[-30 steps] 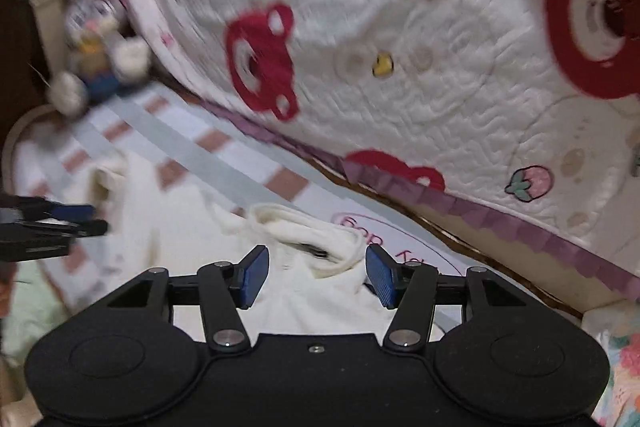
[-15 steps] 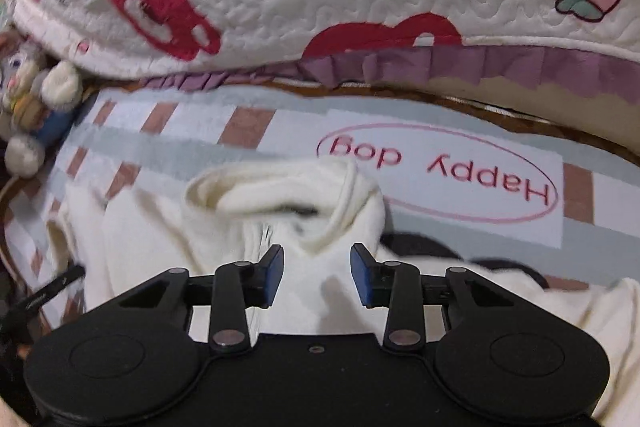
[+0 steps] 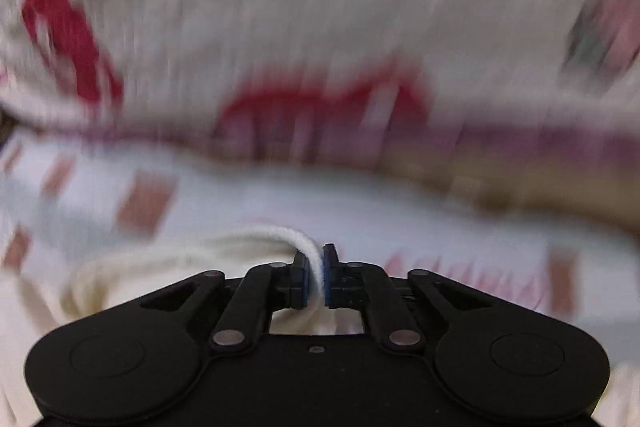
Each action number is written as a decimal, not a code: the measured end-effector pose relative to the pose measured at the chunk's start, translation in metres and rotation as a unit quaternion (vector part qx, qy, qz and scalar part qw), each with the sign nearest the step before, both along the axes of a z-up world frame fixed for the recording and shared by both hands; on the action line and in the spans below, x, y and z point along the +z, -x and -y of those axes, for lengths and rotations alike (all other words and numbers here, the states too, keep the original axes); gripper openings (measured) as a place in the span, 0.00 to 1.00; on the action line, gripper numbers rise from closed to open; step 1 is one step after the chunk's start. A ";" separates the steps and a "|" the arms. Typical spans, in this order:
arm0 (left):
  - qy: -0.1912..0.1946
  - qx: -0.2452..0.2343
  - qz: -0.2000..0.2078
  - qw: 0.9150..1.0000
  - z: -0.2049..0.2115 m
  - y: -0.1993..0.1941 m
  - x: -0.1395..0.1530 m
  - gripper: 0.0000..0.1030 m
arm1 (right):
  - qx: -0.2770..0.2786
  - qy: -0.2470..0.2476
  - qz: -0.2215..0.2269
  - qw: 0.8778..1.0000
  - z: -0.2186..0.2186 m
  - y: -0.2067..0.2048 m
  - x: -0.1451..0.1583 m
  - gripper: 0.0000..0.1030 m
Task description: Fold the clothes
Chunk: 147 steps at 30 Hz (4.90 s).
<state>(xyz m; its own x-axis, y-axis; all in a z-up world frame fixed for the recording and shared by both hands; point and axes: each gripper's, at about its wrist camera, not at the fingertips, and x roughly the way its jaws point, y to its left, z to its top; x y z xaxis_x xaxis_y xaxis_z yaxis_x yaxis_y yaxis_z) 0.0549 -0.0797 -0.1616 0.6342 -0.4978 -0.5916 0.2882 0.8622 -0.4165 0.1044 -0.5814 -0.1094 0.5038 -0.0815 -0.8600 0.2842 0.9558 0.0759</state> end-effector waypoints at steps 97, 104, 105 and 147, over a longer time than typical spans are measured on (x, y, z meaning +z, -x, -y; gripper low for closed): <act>-0.128 -0.219 0.096 0.963 0.308 -0.075 0.061 0.50 | -0.130 -0.060 0.182 0.973 0.126 0.096 0.014 0.35; -0.088 -0.276 0.108 0.951 0.342 -0.020 0.067 0.54 | -0.209 0.012 0.132 0.969 0.162 0.242 0.018 0.45; -0.087 -0.283 0.099 0.950 0.348 -0.013 0.063 0.54 | -0.227 0.009 0.125 0.966 0.166 0.266 0.016 0.46; -0.144 -0.287 0.069 0.945 0.394 0.051 0.008 0.55 | -0.244 0.249 -0.075 0.934 0.242 0.346 0.040 0.08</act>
